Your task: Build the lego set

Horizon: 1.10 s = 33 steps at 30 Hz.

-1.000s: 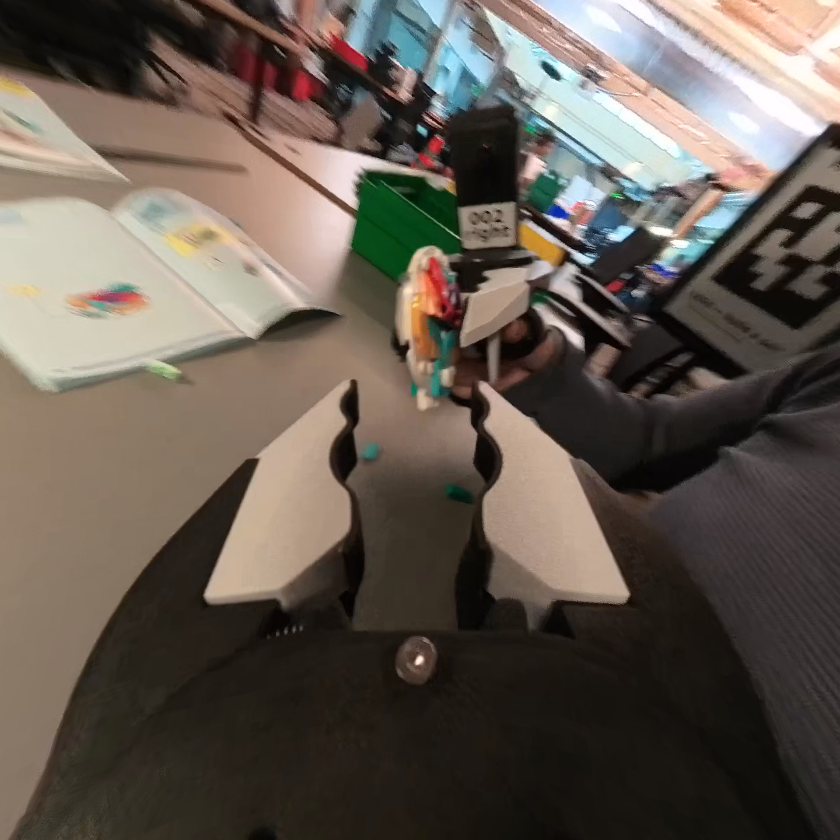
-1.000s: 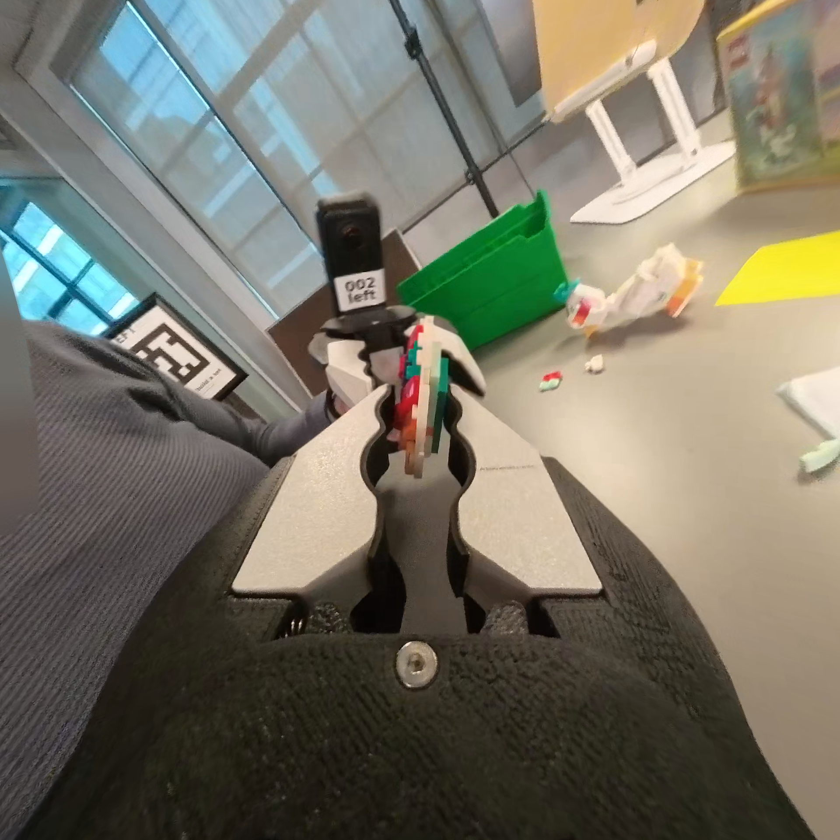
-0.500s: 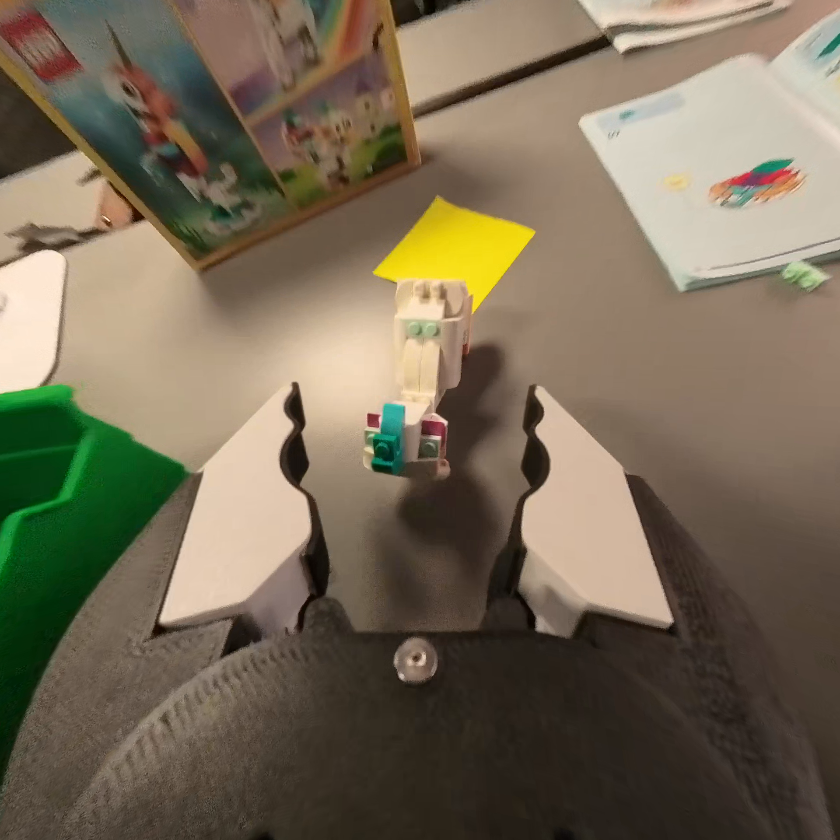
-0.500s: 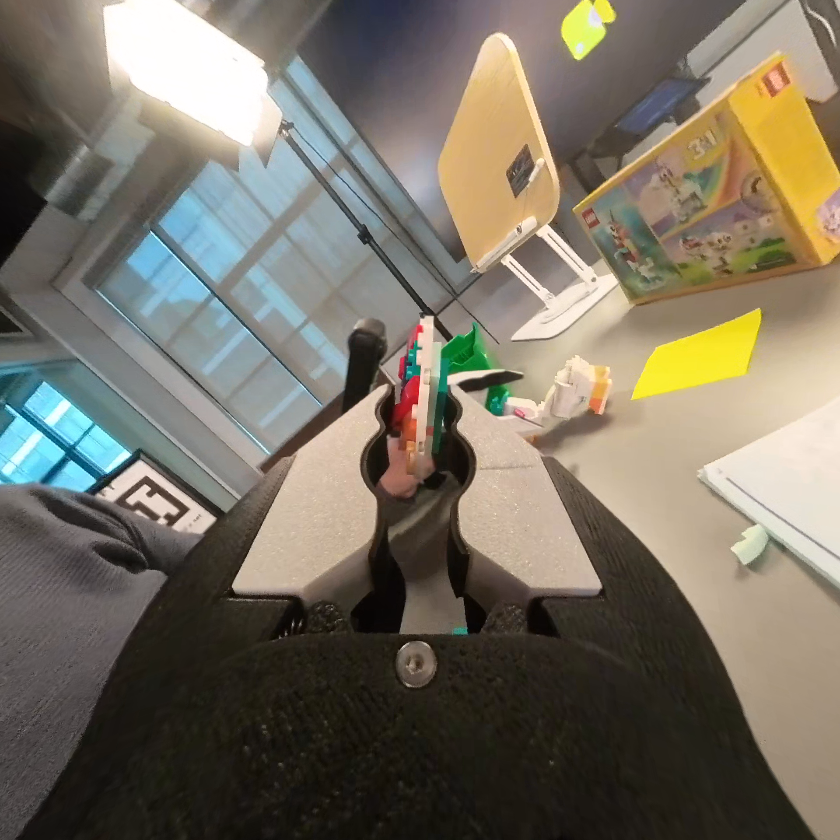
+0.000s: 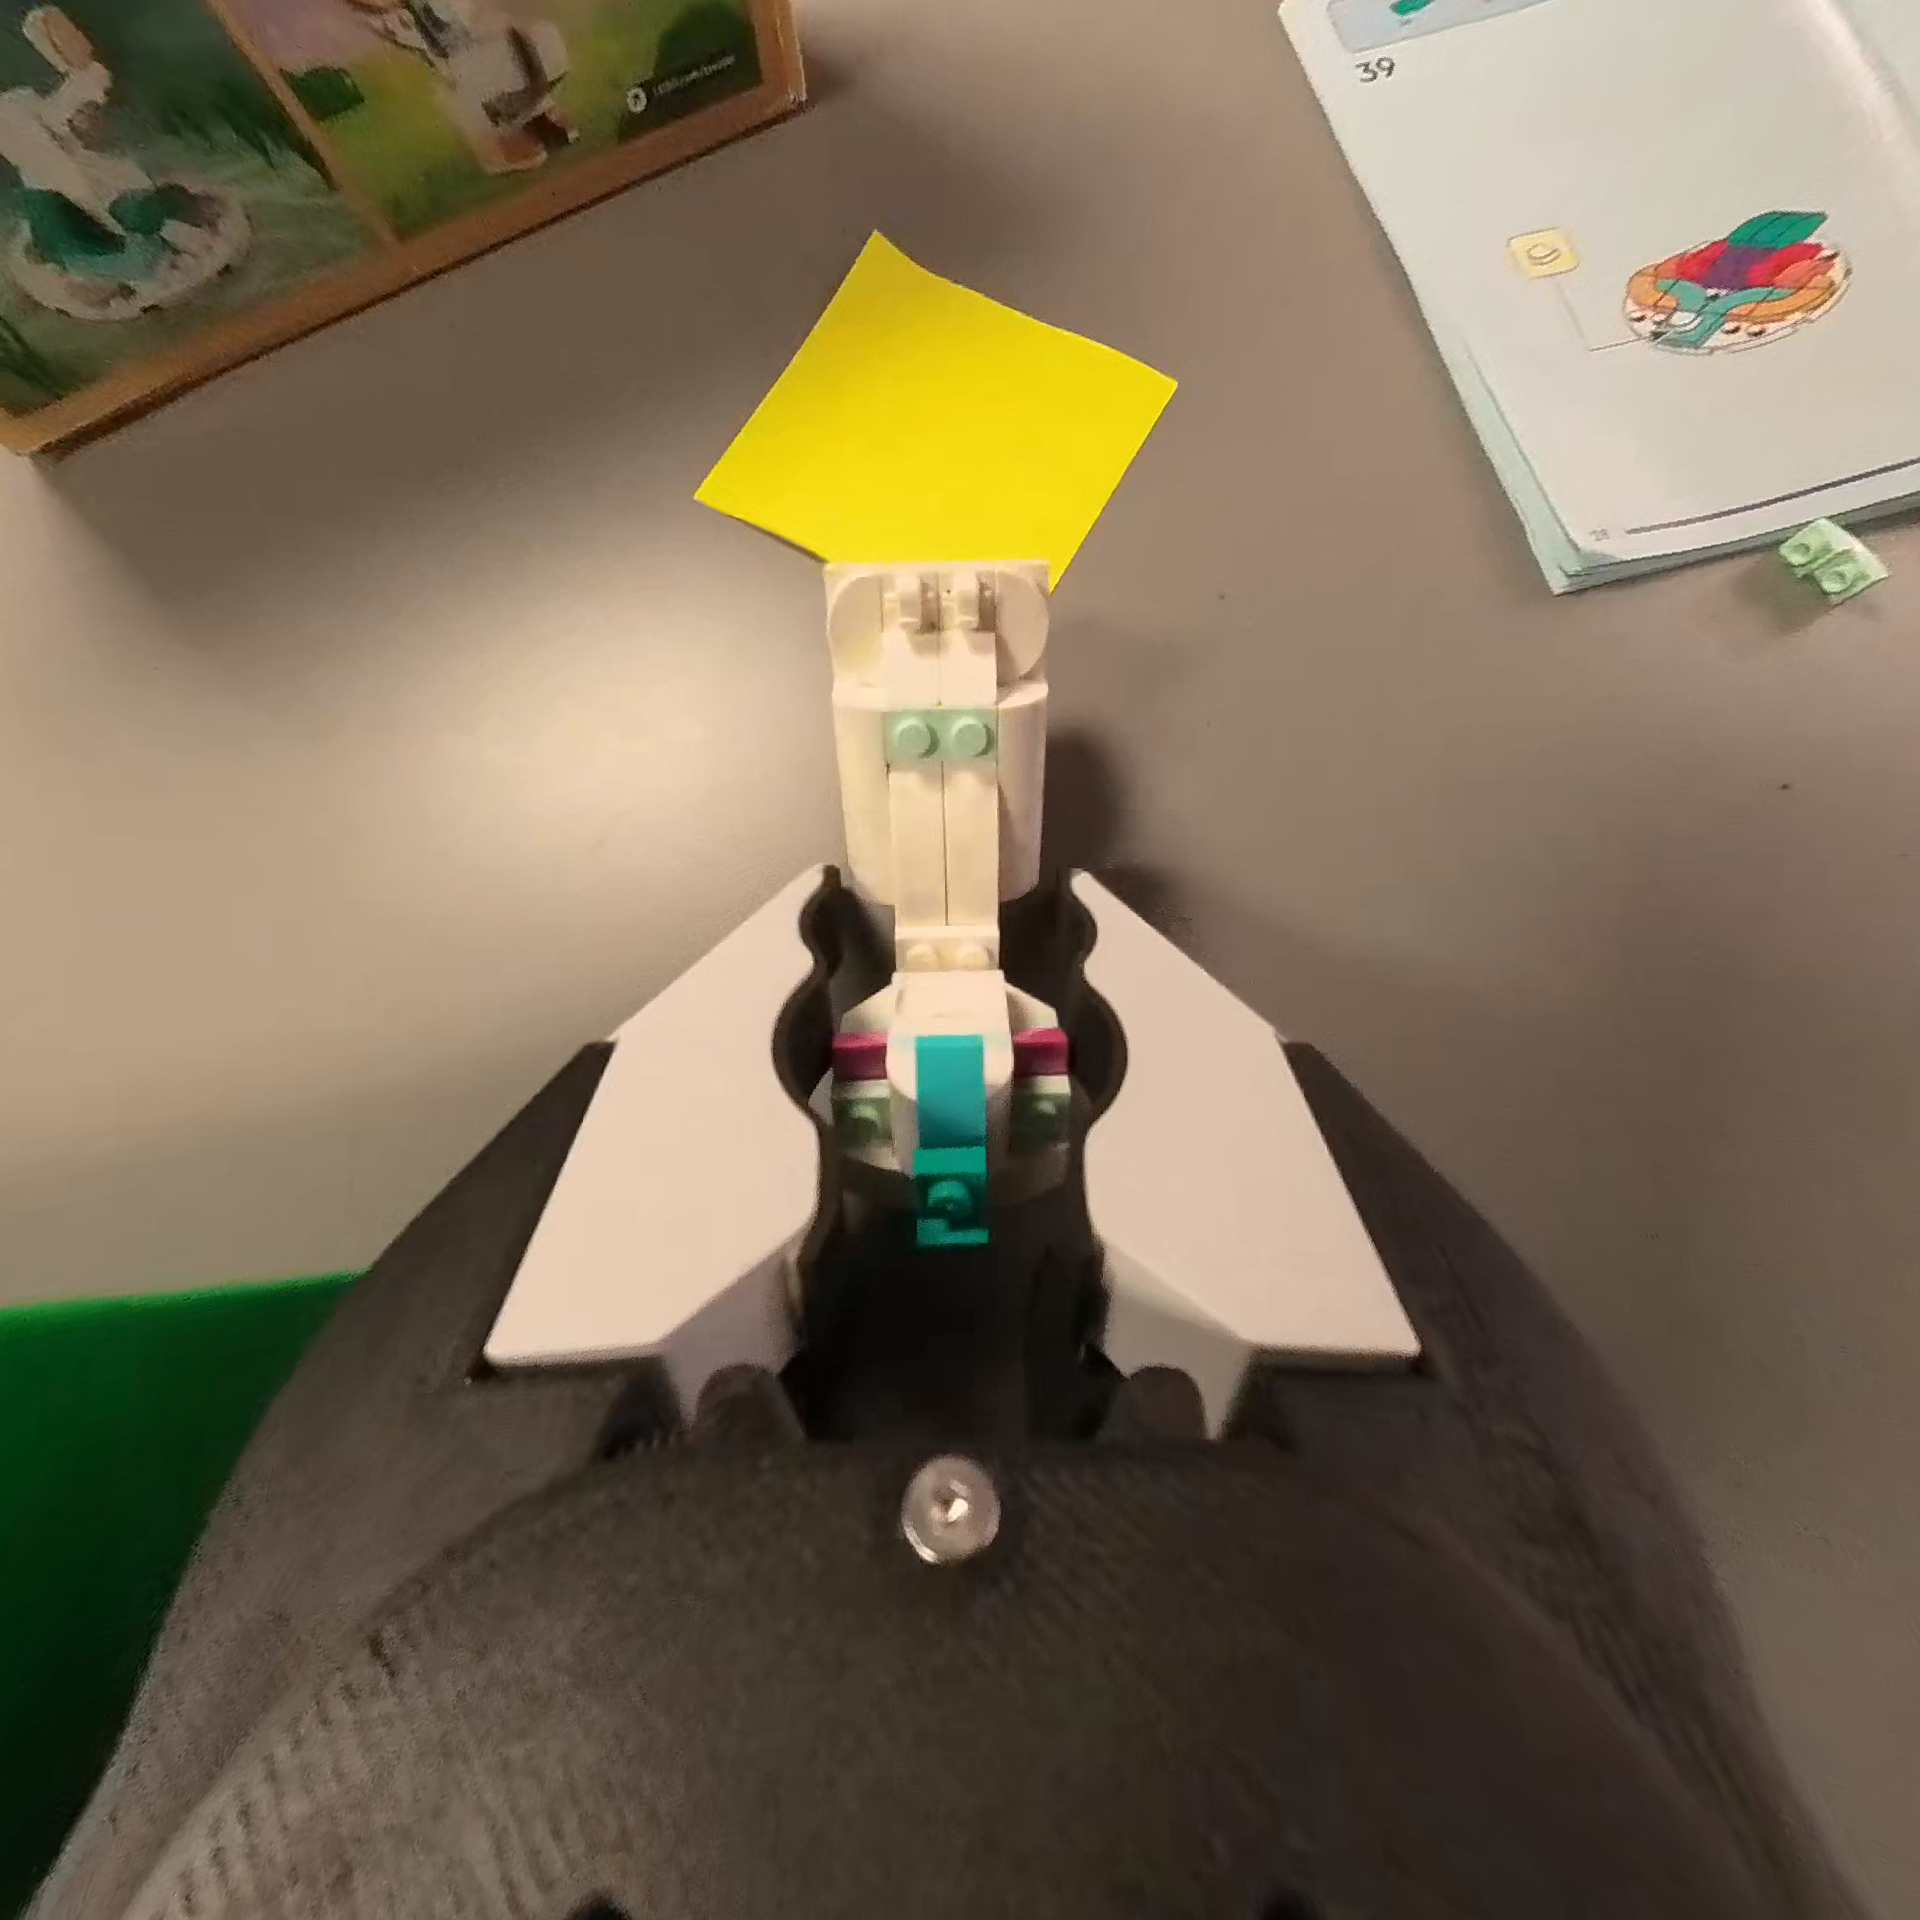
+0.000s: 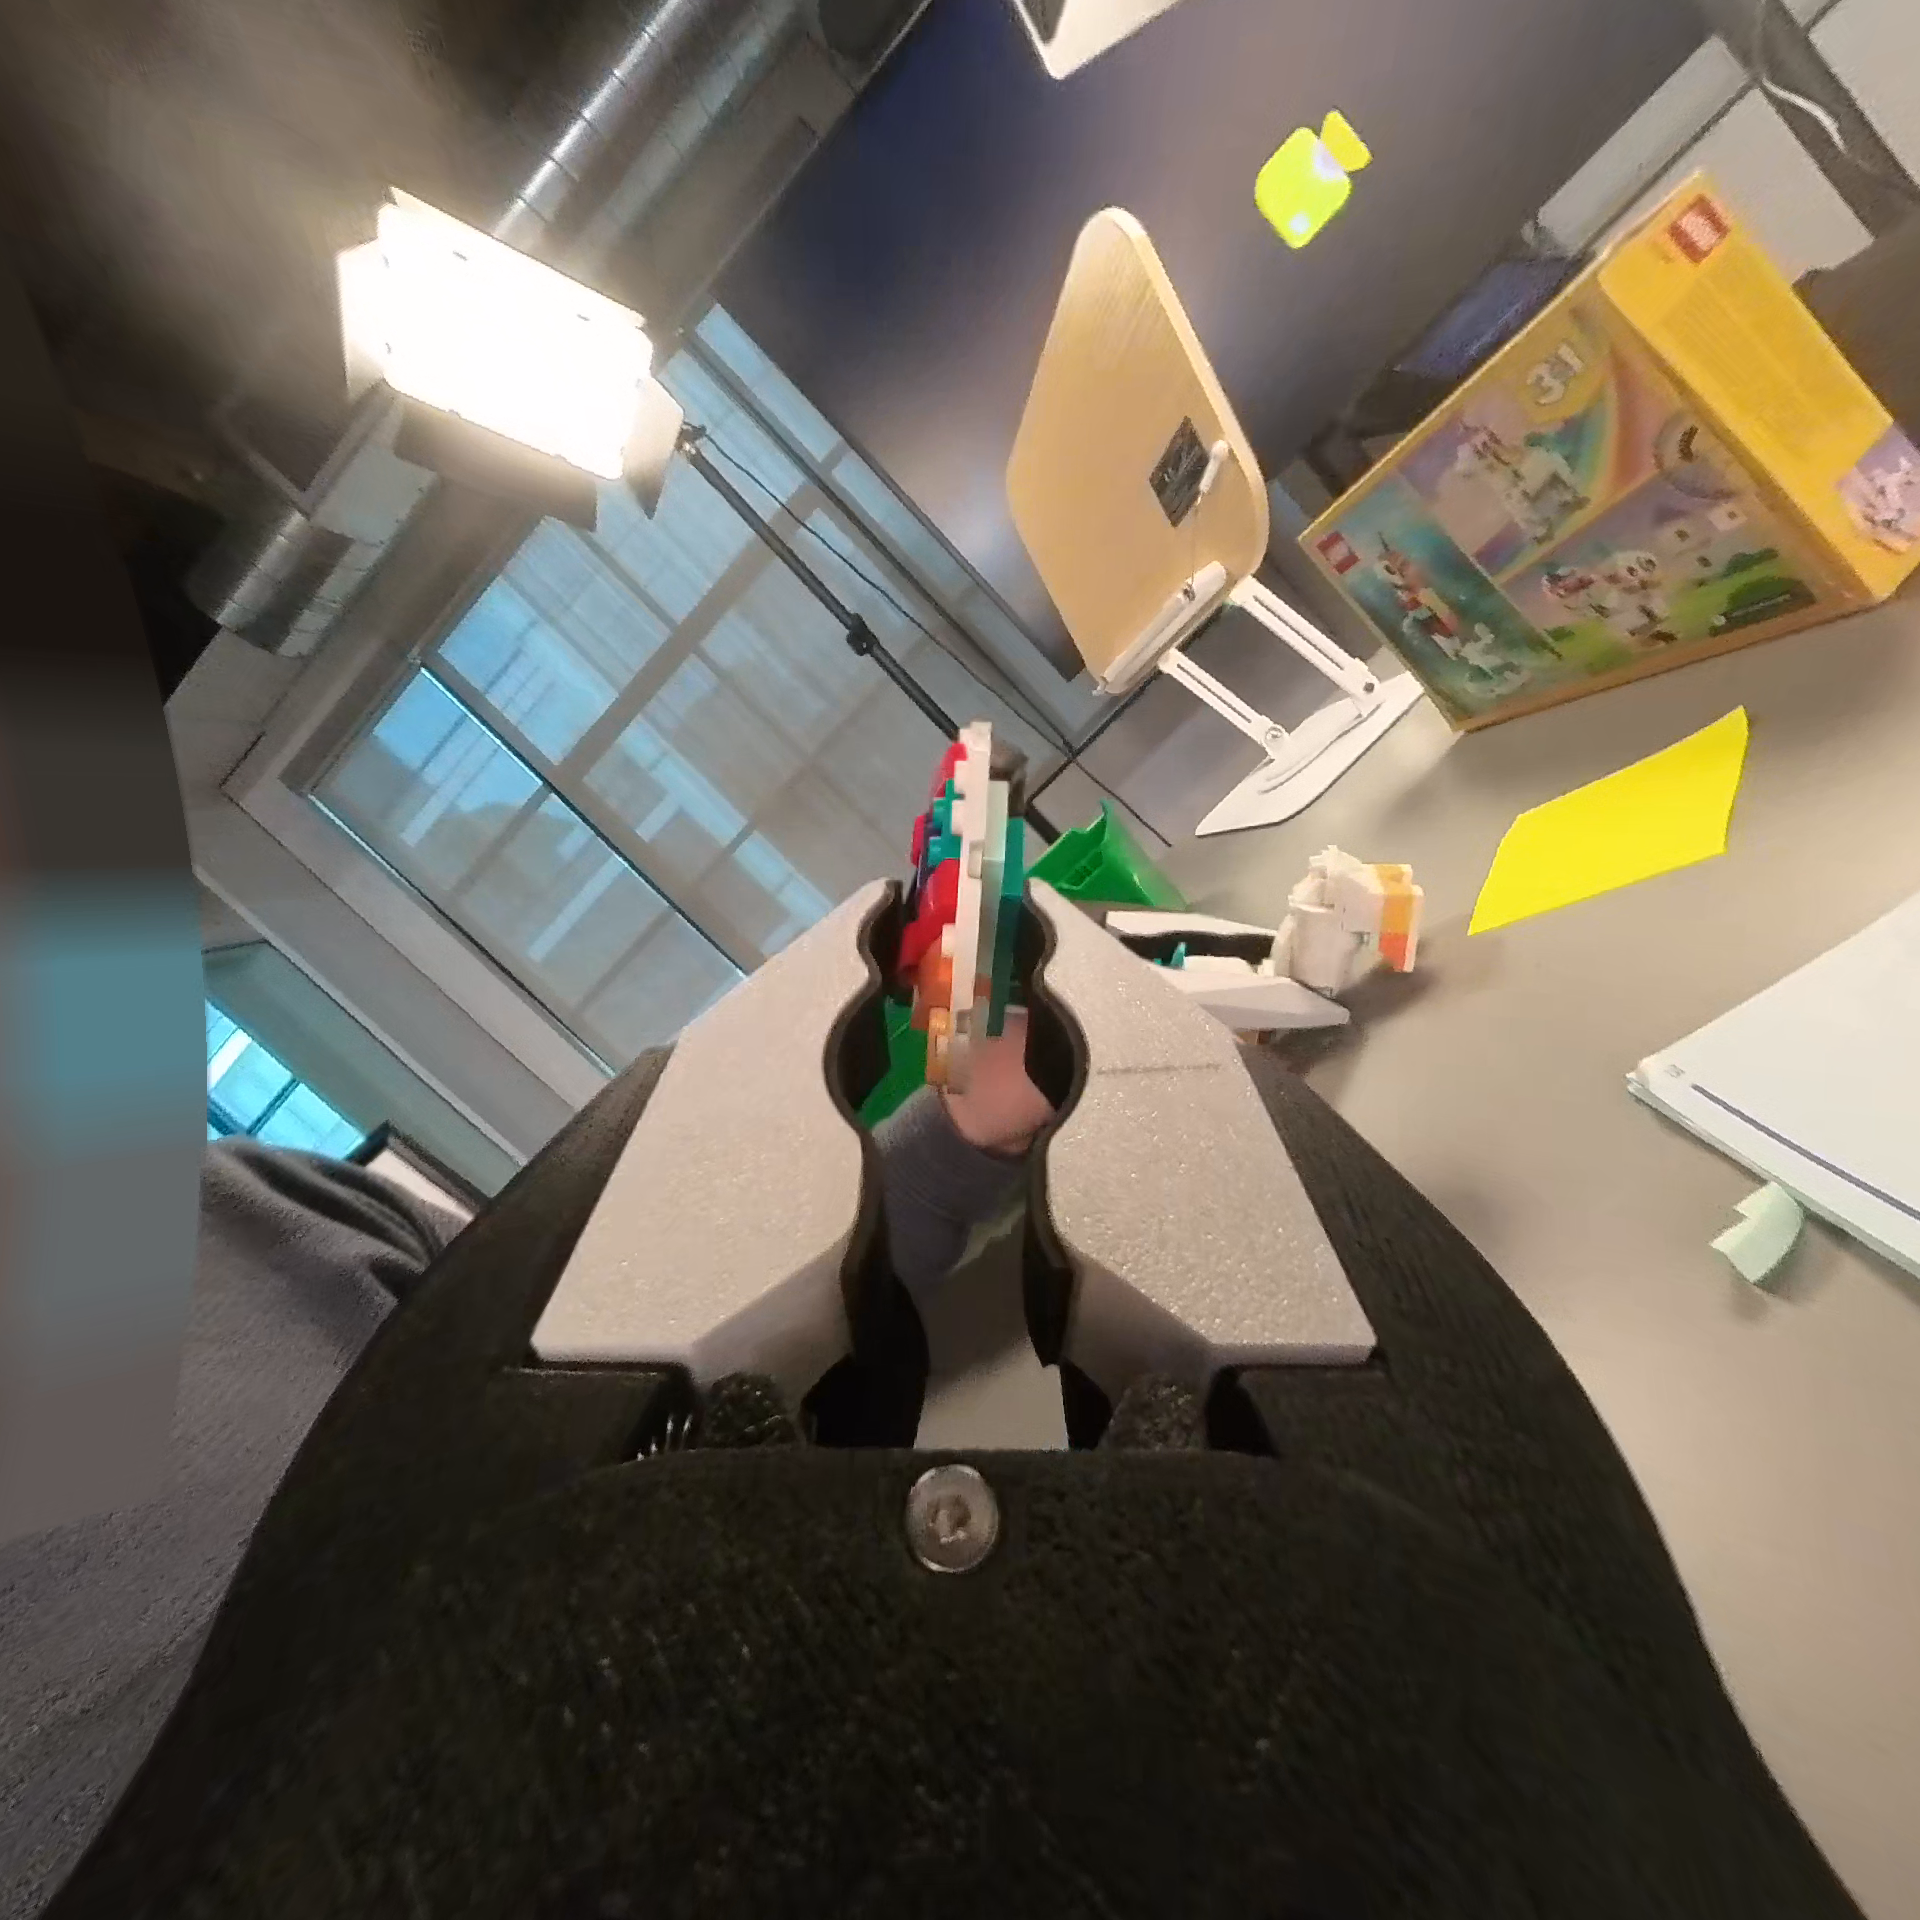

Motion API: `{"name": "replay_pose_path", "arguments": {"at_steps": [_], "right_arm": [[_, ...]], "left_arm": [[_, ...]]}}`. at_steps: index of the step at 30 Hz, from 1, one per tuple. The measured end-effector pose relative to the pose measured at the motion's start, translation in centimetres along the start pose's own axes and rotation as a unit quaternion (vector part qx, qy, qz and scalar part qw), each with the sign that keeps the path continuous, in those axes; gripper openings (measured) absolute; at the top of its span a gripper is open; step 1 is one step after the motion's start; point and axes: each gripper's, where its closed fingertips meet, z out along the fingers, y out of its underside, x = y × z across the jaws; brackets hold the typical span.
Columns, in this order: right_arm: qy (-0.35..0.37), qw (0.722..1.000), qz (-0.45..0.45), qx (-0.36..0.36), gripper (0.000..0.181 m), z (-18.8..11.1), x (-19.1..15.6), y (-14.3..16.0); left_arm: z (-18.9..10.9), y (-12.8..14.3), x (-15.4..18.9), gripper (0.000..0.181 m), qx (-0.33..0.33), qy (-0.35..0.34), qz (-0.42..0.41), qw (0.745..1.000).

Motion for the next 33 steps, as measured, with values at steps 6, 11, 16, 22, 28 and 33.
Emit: {"name": "replay_pose_path", "arguments": {"at_steps": [6, 11, 16, 22, 28, 33], "right_arm": [[0.070, 0.995, -0.059, 0.031, 0.019, -0.5, -0.9, -1.2], [0.109, 0.988, -0.104, 0.026, 0.019, -1.1, -0.8, -1.0], [0.154, 0.984, -0.084, -0.013, 0.019, -1.4, 2.0, 1.3], [0.192, 0.978, -0.050, -0.065, 0.019, -1.6, 4.9, 3.8], [0.213, 0.971, -0.054, -0.092, 0.019, -1.6, 6.3, 5.0], [0.201, 0.974, -0.063, -0.087, 0.019, -1.1, 6.0, 5.0]], "left_arm": [[-2.3, -0.8, 4.1, 0.039, 0.000, 0.058, 0.045, 0.997], [-4.6, -0.1, 10.5, 0.039, -0.049, 0.132, 0.125, 0.982], [-5.4, 1.1, 14.7, 0.039, -0.086, 0.155, 0.182, 0.967], [-4.9, 1.1, 16.0, 0.038, -0.091, 0.147, 0.190, 0.966], [-4.6, 2.0, 15.6, 0.039, -0.118, 0.145, 0.179, 0.966], [-4.6, 2.0, 15.4, 0.039, -0.125, 0.136, 0.178, 0.966]]}}
